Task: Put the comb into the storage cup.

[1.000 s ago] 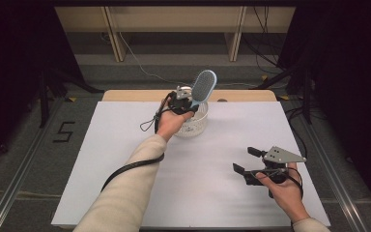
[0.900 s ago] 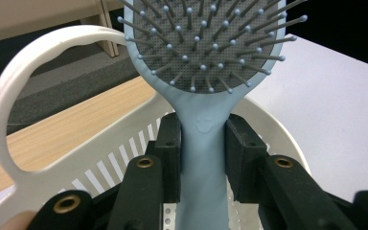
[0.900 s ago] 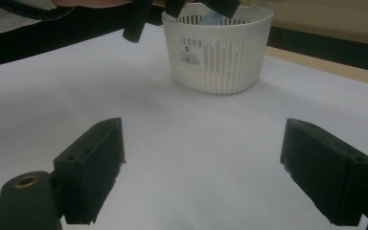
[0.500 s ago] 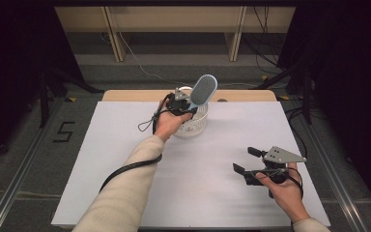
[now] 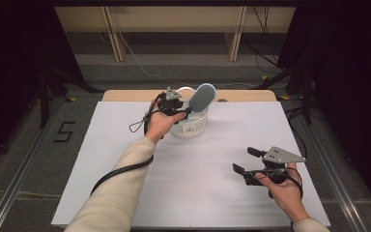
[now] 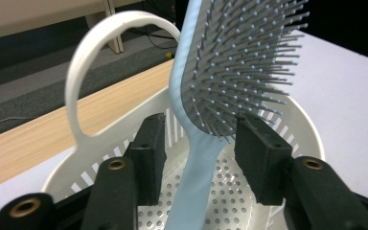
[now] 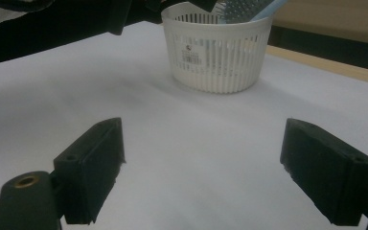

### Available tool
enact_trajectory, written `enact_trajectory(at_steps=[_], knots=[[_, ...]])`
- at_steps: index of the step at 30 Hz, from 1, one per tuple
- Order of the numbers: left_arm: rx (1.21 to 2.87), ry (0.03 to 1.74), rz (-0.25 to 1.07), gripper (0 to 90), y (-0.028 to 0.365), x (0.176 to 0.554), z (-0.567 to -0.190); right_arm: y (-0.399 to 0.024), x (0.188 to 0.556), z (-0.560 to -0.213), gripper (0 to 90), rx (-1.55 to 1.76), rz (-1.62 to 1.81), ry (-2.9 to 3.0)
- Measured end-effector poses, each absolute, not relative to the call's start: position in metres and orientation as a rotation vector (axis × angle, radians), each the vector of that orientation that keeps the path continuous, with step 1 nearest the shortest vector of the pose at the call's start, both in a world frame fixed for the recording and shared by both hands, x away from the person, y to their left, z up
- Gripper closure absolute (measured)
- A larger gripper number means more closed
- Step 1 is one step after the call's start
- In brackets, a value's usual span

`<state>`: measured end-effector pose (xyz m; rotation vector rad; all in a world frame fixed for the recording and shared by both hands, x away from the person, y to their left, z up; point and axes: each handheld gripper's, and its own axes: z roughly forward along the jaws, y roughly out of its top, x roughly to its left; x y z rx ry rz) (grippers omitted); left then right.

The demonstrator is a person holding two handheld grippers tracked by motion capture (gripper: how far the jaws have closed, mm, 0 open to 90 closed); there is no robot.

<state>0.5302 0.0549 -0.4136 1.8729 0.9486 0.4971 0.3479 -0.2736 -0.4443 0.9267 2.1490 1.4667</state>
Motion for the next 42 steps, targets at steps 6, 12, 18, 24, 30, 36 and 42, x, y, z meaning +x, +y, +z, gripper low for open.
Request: enact_trajectory(at_steps=[6, 12, 18, 24, 30, 36, 42], knots=[[1.861, 0.962, 0.474, 43.4, 0.058, 0.522, -0.404, -0.274, 0.348, -0.444, 15.8, 0.927, 1.466, 2.149], [1.881, 0.984, 0.462, 29.0, 0.063, 0.515, -0.395, -0.273, 0.347, -0.444, 15.8, 0.926, 1.465, 2.147], [1.903, 0.988, 0.481, 17.3, 0.072, 0.508, -0.393, -0.274, 0.347, -0.444, 15.9, 0.93, 1.463, 2.145], [1.922, 1.017, 0.519, 8.8, 0.085, 0.501, -0.397, -0.274, 0.347, -0.444, 15.8, 0.928, 1.462, 2.146], [1.926, 1.014, 0.532, 4.5, 0.097, 0.491, -0.398, -0.274, 0.347, -0.443, 15.8, 0.93, 1.455, 2.148], [1.915, 1.002, 0.488, 3.7, 0.111, 0.476, -0.399, -0.275, 0.347, -0.443, 15.8, 0.93, 1.461, 2.138], [1.891, 0.983, 0.44, 3.8, 0.128, 0.456, -0.399, -0.276, 0.347, -0.443, 15.8, 0.937, 1.464, 2.134]])
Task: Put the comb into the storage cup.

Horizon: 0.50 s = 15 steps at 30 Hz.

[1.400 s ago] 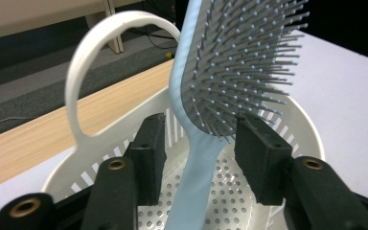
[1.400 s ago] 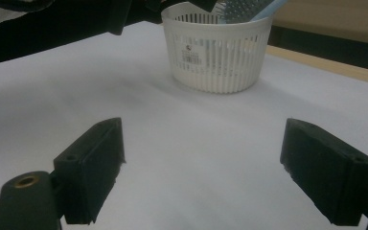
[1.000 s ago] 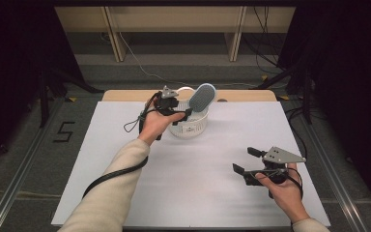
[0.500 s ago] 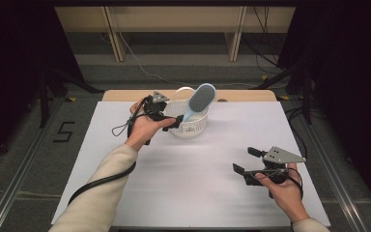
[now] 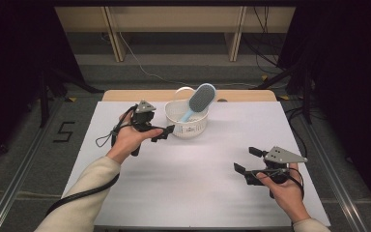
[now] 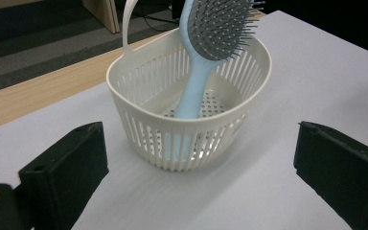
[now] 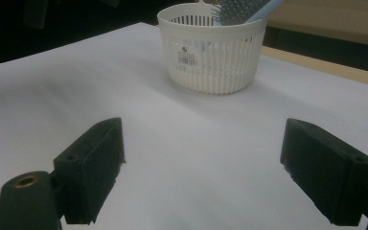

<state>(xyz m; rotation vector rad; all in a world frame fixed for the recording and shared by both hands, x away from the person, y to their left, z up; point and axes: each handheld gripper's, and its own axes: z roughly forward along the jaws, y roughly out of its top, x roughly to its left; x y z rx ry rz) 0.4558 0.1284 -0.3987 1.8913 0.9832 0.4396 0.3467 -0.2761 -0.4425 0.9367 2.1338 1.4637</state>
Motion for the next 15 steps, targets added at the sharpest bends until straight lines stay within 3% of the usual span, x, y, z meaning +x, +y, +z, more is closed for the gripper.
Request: enact_trajectory(at_steps=[15], knots=[[1.851, 0.873, 0.469, 3.1, 0.164, 0.394, -0.419, -0.279, 0.345, -0.44, 15.8, 0.944, 1.465, 2.119]])
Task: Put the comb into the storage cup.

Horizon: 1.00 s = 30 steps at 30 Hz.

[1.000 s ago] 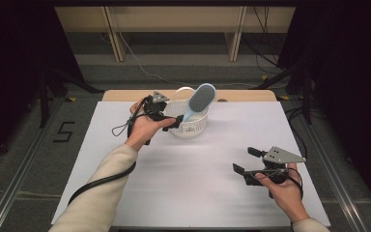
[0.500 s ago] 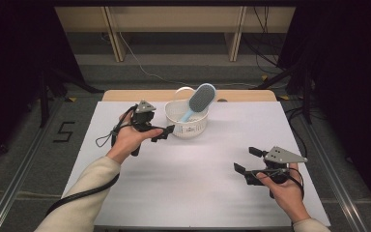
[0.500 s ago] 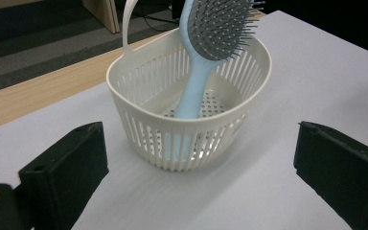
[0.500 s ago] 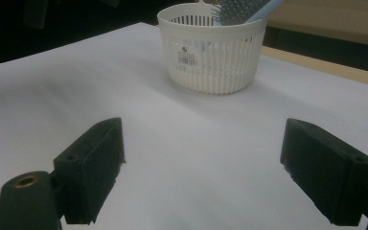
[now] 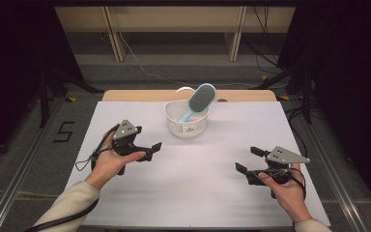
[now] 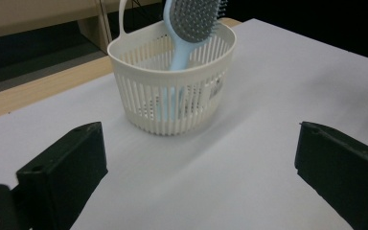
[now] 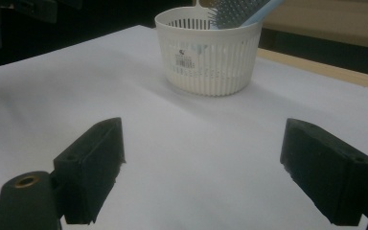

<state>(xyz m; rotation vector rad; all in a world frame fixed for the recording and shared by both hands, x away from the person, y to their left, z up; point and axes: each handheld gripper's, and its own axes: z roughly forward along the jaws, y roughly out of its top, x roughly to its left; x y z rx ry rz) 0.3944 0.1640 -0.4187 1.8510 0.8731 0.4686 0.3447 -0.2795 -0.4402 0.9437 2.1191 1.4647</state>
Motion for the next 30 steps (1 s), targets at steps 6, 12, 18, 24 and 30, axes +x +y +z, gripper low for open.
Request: enact_trajectory(at_steps=[6, 12, 18, 24, 30], knots=[[1.857, 0.86, 0.475, 2.9, 0.165, 0.378, -0.421, -0.281, 0.344, -0.44, 15.9, 0.944, 1.471, 2.116], [1.87, 0.834, 0.507, 2.3, 0.166, 0.366, -0.422, -0.282, 0.343, -0.439, 15.8, 0.94, 1.472, 2.112], [1.879, 0.823, 0.538, 2.0, 0.171, 0.359, -0.424, -0.282, 0.343, -0.439, 15.8, 0.941, 1.475, 2.111], [1.878, 0.822, 0.577, 1.9, 0.179, 0.351, -0.427, -0.282, 0.342, -0.439, 15.8, 0.938, 1.474, 2.112], [1.884, 0.842, 0.589, 1.9, 0.189, 0.345, -0.432, -0.282, 0.342, -0.439, 15.8, 0.933, 1.474, 2.112]])
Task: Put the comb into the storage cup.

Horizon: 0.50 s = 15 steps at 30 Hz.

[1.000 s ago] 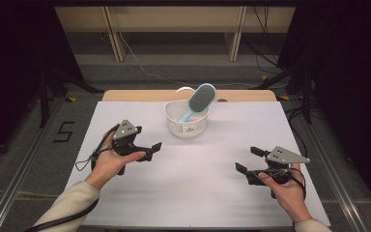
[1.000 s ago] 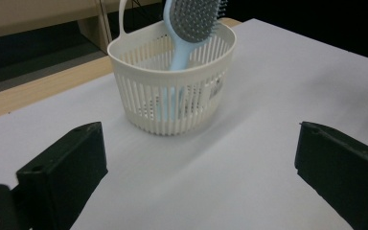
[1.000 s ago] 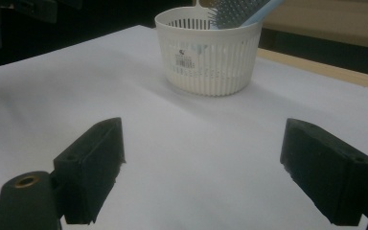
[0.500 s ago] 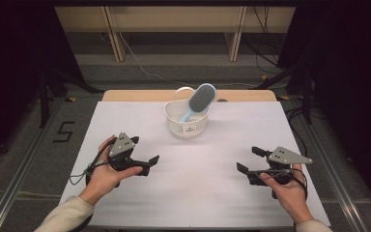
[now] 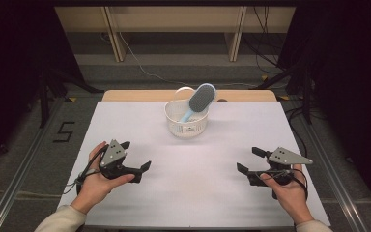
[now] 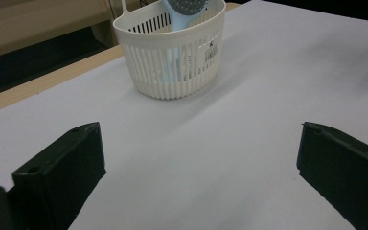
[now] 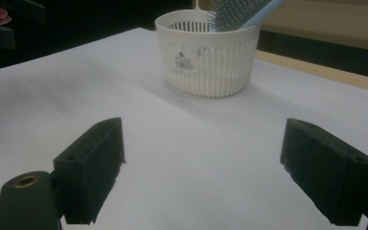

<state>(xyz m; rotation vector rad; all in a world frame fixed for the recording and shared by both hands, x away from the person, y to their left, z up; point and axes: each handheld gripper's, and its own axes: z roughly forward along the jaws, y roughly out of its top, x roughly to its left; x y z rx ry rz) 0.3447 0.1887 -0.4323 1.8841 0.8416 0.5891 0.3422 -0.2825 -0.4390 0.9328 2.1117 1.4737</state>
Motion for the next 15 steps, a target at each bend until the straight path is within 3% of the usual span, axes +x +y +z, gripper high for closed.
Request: enact_trajectory(at_steps=[15], knots=[[1.893, 0.896, 0.62, 2.1, 0.201, 0.345, -0.442, -0.282, 0.342, -0.441, 15.8, 0.934, 1.468, 2.116]])
